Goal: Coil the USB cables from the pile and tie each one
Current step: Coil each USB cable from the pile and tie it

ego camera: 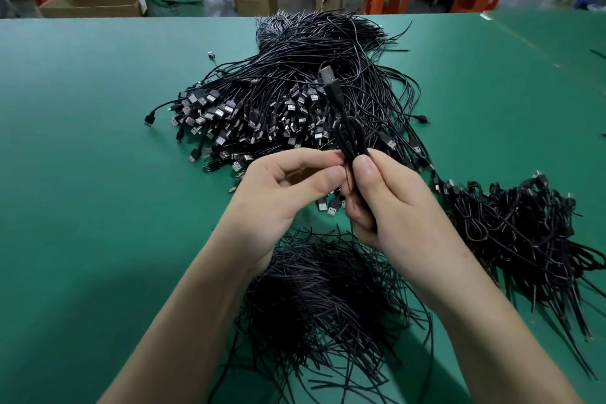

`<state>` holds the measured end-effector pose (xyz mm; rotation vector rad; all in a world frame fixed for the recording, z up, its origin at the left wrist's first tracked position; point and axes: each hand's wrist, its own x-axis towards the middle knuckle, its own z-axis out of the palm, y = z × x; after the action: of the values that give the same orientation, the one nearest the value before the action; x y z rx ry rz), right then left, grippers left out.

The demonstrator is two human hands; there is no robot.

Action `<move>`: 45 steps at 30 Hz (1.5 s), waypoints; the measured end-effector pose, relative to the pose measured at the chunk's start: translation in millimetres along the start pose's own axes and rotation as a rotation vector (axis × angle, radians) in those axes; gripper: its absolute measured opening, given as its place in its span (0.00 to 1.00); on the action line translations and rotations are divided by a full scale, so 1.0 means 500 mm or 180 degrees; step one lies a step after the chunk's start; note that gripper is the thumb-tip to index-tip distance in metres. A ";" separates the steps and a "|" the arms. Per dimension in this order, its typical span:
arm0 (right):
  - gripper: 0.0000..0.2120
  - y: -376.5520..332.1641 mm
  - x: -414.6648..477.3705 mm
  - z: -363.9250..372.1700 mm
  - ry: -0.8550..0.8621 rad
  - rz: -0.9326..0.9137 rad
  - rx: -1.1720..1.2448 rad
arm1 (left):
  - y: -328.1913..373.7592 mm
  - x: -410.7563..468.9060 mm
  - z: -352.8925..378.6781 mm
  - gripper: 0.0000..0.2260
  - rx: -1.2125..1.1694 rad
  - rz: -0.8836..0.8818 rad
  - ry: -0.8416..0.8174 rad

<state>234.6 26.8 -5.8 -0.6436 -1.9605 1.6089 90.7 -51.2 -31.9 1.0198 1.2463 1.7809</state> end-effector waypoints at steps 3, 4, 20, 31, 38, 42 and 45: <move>0.18 -0.003 -0.002 0.003 -0.0047 0.0000 -0.0032 | -0.010 0.000 0.007 0.03 0.0007 0.0183 -0.0083; 0.18 -0.004 -0.002 0.003 -0.0072 0.0010 -0.0040 | -0.011 0.000 0.009 0.05 0.0003 0.0181 -0.0100; 0.18 0.003 -0.009 -0.057 -0.1635 0.0520 0.0800 | -0.004 -0.011 0.002 0.09 0.0014 -0.0023 -0.0802; 0.14 0.014 -0.002 -0.054 -0.2032 0.0767 0.1947 | 0.005 -0.011 0.011 0.07 -0.0006 0.0046 -0.0352; 0.15 0.013 -0.004 -0.044 -0.1494 0.0547 0.1286 | 0.014 -0.012 0.013 0.11 0.0189 0.0186 -0.0153; 0.12 0.019 0.002 -0.035 -0.0161 -0.0347 -0.0575 | 0.028 -0.010 0.009 0.12 0.0538 0.0226 0.0023; 0.09 0.024 0.006 -0.036 0.0635 -0.1239 -0.1108 | 0.031 -0.010 -0.001 0.11 0.0813 0.0091 0.0072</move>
<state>244.6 43.8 -14.3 -0.4880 -2.0743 0.9470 90.3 -60.0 -18.0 1.1662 1.5089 1.6878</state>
